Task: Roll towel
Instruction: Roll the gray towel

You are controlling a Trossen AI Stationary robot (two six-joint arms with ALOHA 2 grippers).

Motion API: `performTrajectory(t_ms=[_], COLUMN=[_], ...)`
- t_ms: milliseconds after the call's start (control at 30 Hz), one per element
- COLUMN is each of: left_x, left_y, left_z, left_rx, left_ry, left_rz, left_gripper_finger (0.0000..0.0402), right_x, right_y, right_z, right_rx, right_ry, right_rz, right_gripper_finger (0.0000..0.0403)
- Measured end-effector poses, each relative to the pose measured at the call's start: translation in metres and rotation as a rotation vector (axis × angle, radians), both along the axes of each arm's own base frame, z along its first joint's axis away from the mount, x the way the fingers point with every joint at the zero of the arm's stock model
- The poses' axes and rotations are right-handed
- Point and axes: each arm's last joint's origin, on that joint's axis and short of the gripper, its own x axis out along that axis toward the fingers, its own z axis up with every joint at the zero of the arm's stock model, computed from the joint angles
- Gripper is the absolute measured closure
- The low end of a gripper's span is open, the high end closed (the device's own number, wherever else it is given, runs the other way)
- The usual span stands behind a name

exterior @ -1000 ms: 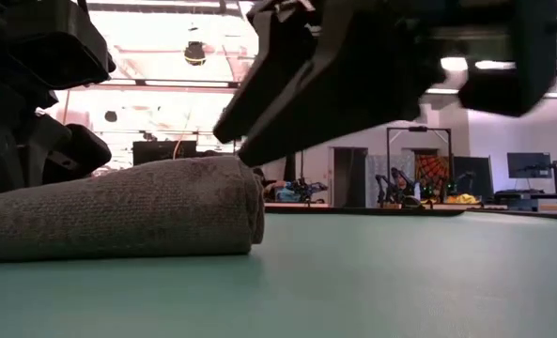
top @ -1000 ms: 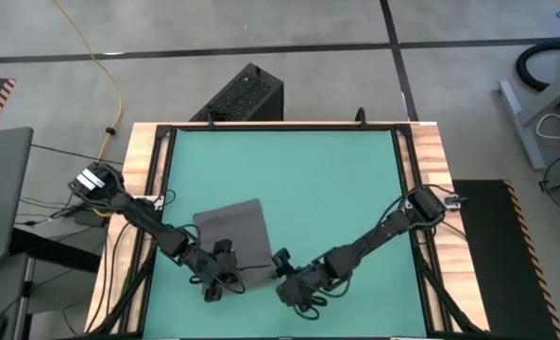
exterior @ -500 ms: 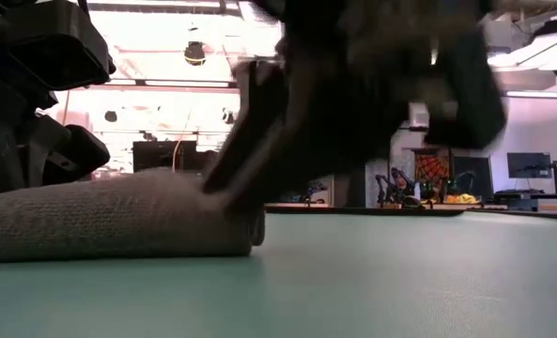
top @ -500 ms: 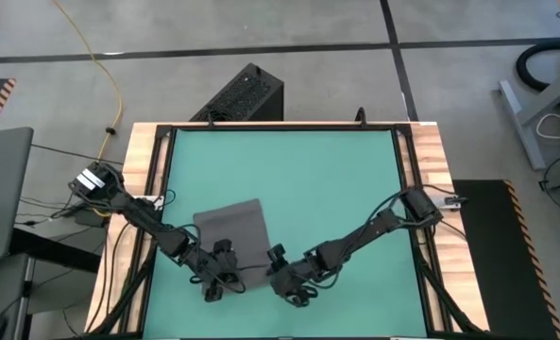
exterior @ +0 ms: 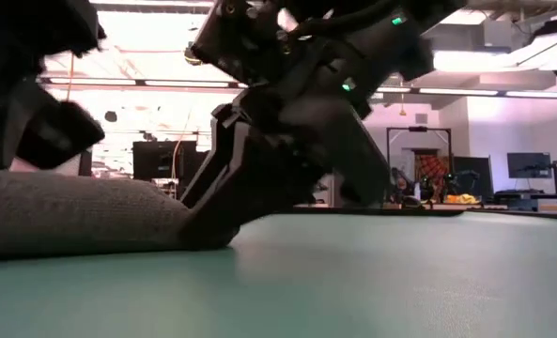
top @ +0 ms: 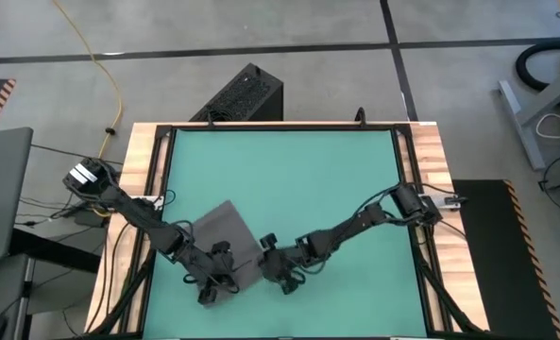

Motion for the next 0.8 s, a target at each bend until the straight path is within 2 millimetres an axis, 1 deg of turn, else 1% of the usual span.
performTrajectory(t_ms=[67, 200, 233, 333, 433, 533, 600, 700, 800], left_x=[-0.002, -0.009, -0.011, -0.015, -0.013, -0.008, -0.002, 0.007, 0.013], left_y=[0.002, 0.011, 0.014, 0.019, 0.019, 0.019, 0.019, 0.020, 0.024], left_z=[0.010, 0.025, 0.026, 0.019, 0.008, -0.005, -0.016, -0.030, -0.038], left_rx=[0.010, 0.066, 0.097, 0.171, 0.211, 0.244, 0.254, 0.271, 0.279], left_ry=[-0.042, -0.090, -0.080, -0.024, 0.013, 0.042, 0.052, 0.061, 0.079], left_rz=[0.009, 0.066, 0.091, 0.162, 0.185, 0.198, 0.206, 0.199, 0.198], left_gripper_finger=[0.0402, 0.0401, 0.0401, 0.0401, 0.0401, 0.0401, 0.0401, 0.0401, 0.0401], right_x=[0.004, 0.007, 0.007, 0.005, 0.001, -0.001, -0.002, -0.003, -0.005], right_y=[-0.012, -0.028, -0.030, -0.033, -0.037, -0.042, -0.042, -0.037, -0.031], right_z=[-0.001, -0.002, -0.001, 0.005, 0.009, 0.011, 0.011, 0.012, 0.012], right_rx=[0.113, 0.297, 0.326, 0.449, 0.645, 0.833, 0.886, 0.911, 0.956], right_ry=[0.044, 0.125, 0.132, 0.187, 0.310, 0.444, 0.491, 0.525, 0.574], right_rz=[0.007, 0.046, 0.062, 0.073, 0.082, 0.047, 0.013, -0.020, -0.071], right_gripper_finger=[0.0255, 0.0364, 0.0372, 0.0371, 0.0364, 0.0365, 0.0367, 0.0366, 0.0366])
